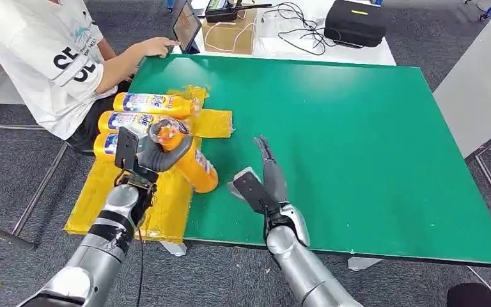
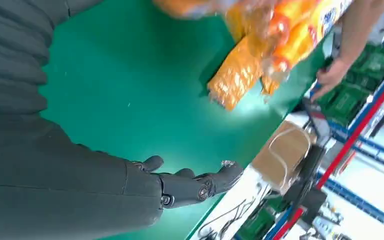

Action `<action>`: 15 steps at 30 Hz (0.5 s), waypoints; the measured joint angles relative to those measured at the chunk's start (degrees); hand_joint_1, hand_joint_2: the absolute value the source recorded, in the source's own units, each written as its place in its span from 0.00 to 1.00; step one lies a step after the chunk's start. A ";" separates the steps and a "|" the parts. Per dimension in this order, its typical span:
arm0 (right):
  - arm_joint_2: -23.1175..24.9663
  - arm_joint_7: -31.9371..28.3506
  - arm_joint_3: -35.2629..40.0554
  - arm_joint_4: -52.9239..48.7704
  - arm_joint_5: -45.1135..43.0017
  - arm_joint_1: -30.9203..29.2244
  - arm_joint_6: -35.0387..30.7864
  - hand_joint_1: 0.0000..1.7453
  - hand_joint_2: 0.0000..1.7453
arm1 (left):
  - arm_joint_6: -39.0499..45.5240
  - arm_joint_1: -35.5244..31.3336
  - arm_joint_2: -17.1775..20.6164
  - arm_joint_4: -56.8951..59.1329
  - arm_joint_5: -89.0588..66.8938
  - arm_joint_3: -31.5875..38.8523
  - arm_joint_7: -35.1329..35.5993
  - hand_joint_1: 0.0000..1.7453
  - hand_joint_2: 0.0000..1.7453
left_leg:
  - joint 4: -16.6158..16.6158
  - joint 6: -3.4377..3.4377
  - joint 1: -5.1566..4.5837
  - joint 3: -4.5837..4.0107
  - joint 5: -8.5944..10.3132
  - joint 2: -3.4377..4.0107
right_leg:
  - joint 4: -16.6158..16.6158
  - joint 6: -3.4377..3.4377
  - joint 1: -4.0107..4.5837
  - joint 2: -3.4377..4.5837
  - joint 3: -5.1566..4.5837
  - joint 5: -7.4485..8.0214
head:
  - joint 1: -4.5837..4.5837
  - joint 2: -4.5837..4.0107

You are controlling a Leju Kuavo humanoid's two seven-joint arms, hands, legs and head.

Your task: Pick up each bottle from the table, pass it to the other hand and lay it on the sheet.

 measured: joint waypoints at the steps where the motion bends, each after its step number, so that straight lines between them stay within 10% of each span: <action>1: -0.28 0.00 -0.48 -0.63 0.02 0.32 0.00 0.00 1.00 | 1.26 0.05 0.56 -0.69 -1.71 0.30 -0.22 1.00 1.00 | 0.00 0.00 0.00 0.00 0.00 0.00 | 0.00 0.00 0.00 0.00 0.00 0.00 | 0.02 0.02; 15: -1.64 -0.07 -5.14 -5.09 0.31 2.59 1.90 0.00 1.00 | 13.46 0.11 6.38 -5.57 -39.62 -3.70 4.31 1.00 1.00 | 0.00 0.00 0.00 0.00 0.00 0.00 | -0.01 0.00 -0.01 0.00 -0.02 0.00 | 0.02 0.00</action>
